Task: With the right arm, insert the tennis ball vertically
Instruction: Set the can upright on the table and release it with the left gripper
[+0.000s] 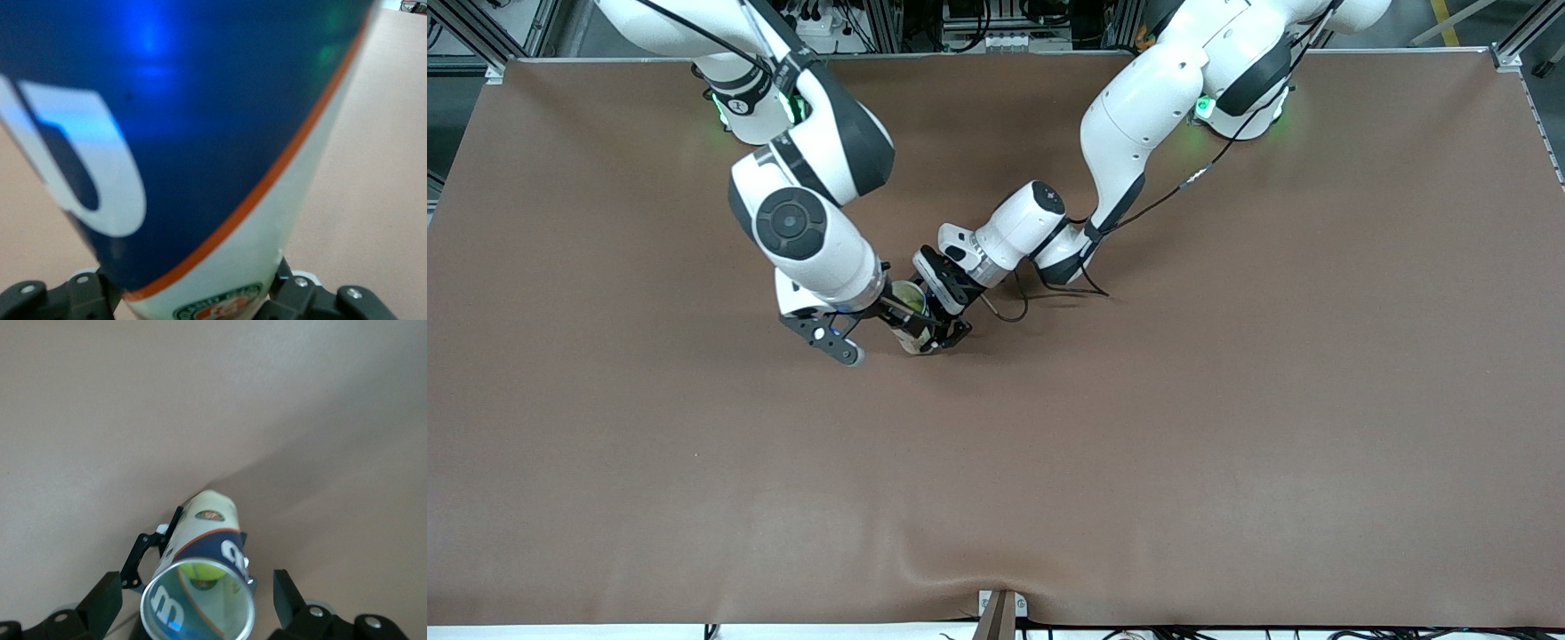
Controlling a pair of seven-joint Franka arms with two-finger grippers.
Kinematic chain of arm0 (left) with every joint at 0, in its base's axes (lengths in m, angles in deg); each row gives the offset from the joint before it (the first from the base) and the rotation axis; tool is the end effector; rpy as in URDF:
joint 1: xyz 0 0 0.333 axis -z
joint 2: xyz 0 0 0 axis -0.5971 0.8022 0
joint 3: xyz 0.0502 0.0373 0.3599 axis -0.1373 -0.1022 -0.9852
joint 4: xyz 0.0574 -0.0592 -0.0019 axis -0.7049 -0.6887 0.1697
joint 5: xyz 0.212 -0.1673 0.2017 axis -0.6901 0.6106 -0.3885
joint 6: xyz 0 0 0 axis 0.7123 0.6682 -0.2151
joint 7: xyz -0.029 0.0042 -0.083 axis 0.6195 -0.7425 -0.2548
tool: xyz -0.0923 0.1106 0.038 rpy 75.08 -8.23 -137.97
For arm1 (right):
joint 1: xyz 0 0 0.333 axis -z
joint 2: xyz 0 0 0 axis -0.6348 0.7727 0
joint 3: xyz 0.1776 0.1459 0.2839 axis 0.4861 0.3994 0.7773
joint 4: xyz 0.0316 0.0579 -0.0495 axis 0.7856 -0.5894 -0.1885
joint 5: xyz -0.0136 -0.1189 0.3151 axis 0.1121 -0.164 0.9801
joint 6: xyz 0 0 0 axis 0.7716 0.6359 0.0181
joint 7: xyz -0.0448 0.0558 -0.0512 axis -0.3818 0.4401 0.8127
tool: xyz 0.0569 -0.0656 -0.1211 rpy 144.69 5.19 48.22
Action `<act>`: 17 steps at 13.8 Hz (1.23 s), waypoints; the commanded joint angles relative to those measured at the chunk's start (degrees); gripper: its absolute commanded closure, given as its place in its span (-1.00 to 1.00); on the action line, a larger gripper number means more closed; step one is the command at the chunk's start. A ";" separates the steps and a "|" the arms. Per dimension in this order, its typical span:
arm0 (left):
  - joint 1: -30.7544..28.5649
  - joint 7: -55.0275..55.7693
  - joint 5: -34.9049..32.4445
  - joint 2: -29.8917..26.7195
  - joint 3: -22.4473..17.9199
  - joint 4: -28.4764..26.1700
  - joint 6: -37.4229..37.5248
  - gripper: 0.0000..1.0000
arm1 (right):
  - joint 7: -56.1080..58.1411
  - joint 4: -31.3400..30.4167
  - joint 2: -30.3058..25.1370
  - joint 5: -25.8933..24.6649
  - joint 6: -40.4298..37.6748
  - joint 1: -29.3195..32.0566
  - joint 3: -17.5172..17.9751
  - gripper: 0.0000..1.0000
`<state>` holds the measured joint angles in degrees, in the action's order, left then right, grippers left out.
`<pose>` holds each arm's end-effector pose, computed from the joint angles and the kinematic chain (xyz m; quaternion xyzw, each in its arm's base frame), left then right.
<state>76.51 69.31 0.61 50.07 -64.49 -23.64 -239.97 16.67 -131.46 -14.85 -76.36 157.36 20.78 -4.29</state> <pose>0.4847 -0.6000 0.2049 0.7925 -0.4011 0.3901 0.2426 0.5487 0.3162 0.4249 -0.9597 0.2750 0.0568 0.0131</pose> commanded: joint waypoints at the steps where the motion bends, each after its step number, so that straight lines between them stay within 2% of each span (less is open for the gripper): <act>1: 0.40 0.88 1.43 -2.88 -0.98 -2.91 1.10 -0.69 | 7.03 1.70 -3.56 -0.29 -7.46 4.46 0.48 -1.00; 5: 0.31 0.88 1.43 -3.06 -0.98 -3.17 1.10 -0.84 | 21.79 4.60 -9.09 -0.37 -19.51 10.96 0.48 -1.00; 7: 0.31 0.97 1.43 -3.32 -0.98 -3.26 1.10 -1.00 | 29.09 4.69 -12.17 -0.46 -23.82 14.22 0.39 -1.00; 13: -0.13 2.55 1.43 -6.39 -0.98 -7.73 2.06 -1.00 | 48.43 4.69 -19.99 -0.46 -35.33 25.38 0.22 -1.00; 17: -0.39 4.31 1.51 -9.90 -0.98 -11.69 3.82 -1.00 | 54.17 4.69 -23.25 -0.63 -37.37 30.31 0.22 -1.00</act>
<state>76.20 72.44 0.66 44.74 -64.87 -30.46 -237.94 68.92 -125.85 -35.82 -76.57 120.27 49.04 -5.03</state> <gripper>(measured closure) 0.000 0.000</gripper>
